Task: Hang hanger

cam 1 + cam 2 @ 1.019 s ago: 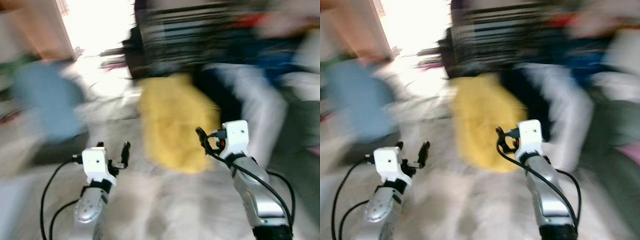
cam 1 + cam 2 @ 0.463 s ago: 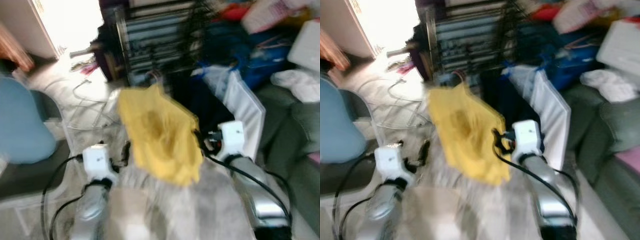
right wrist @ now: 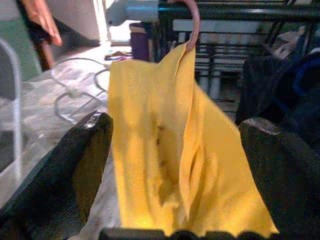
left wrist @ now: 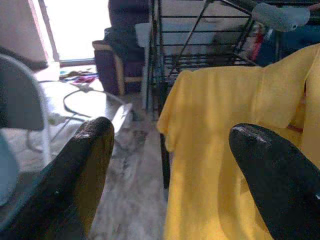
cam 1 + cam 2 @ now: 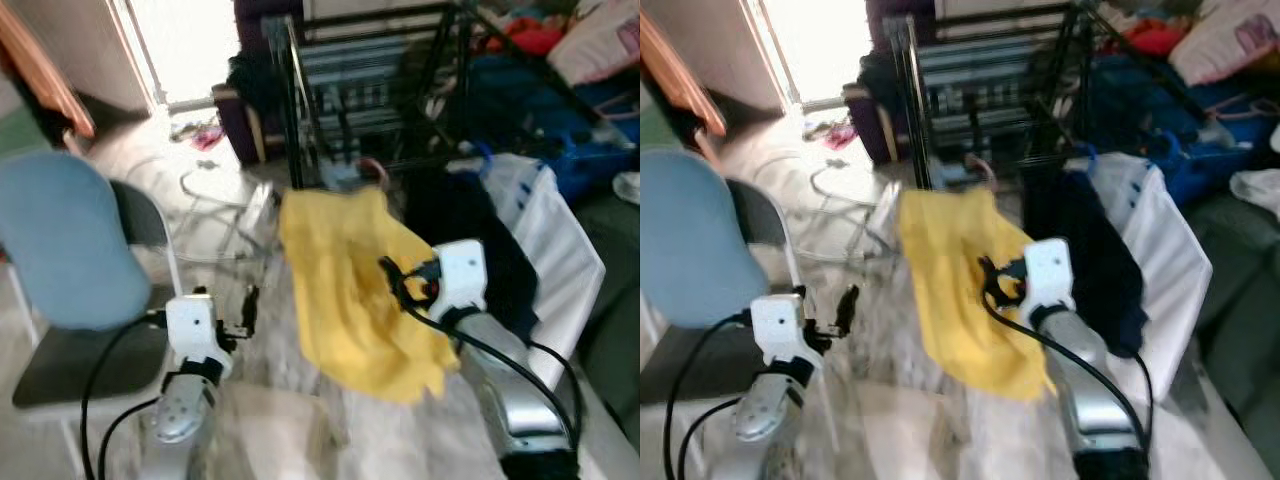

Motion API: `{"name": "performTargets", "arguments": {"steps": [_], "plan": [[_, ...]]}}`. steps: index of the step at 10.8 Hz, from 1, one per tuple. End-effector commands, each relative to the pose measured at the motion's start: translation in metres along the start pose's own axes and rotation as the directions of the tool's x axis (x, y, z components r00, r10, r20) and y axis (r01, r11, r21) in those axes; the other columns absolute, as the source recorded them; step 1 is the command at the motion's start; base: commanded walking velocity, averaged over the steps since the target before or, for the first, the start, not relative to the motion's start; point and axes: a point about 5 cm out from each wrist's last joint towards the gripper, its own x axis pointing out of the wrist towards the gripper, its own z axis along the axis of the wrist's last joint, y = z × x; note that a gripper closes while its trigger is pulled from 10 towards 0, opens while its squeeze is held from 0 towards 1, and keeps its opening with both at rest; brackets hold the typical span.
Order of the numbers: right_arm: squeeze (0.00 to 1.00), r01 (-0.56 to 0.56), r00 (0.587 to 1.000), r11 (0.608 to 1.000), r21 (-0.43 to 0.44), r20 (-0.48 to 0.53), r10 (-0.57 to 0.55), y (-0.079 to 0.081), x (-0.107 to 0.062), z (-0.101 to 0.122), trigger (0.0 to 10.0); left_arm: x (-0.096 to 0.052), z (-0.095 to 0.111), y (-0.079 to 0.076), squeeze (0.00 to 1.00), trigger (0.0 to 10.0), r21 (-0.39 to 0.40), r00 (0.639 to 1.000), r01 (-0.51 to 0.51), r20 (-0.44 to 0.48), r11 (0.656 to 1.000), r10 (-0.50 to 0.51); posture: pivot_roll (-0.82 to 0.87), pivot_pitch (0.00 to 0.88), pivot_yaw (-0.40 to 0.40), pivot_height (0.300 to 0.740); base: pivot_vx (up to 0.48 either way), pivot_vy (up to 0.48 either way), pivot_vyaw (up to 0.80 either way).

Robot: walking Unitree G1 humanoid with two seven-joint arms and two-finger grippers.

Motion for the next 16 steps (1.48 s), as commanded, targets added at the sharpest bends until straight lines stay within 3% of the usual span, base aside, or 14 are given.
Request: {"name": "performTargets", "arguments": {"steps": [1,7,8,11,13,16], "plan": [[0.00,0.026,1.000,1.000,0.000,0.010,-0.026,-0.006,0.000,0.004,10.0,0.002,0.001,-0.004,0.00,10.0,0.008,1.000,0.016,0.000,1.000,-0.016,-0.18,0.000,0.093,0.740,0.431,0.000,0.00],[0.00,0.030,1.000,0.999,-0.033,-0.007,-0.030,-0.008,0.001,0.002,10.0,0.001,-0.003,-0.006,0.00,10.0,0.029,0.999,0.014,-0.030,0.999,-0.013,-0.19,0.000,0.088,0.740,0.424,-0.142,0.00],[0.00,0.029,0.999,0.998,-0.051,-0.015,-0.030,-0.010,0.001,0.003,10.0,0.001,-0.001,-0.006,0.00,10.0,-0.005,1.000,0.016,-0.011,1.000,-0.017,-0.19,0.000,0.089,0.740,0.000,0.000,0.00],[0.00,-0.027,0.996,0.994,-0.110,-0.086,0.017,-0.016,-0.002,0.001,10.0,-0.004,0.001,0.001,0.00,10.0,0.014,1.000,-0.002,-0.022,1.000,0.002,-0.18,0.019,0.084,0.740,0.000,0.000,0.00],[0.00,-0.071,0.988,0.989,-0.130,-0.143,0.052,-0.031,-0.009,0.000,10.0,-0.008,-0.002,0.003,0.00,10.0,0.011,0.999,-0.004,-0.042,1.000,0.004,-0.18,0.029,0.084,0.740,0.000,0.000,0.00],[0.00,-0.077,0.958,0.979,-0.188,-0.287,0.020,-0.069,-0.026,-0.008,10.0,-0.013,-0.010,-0.008,0.00,10.0,-0.019,0.991,0.081,-0.105,0.997,-0.083,-0.19,0.031,0.088,0.740,0.000,0.000,0.00]]}}
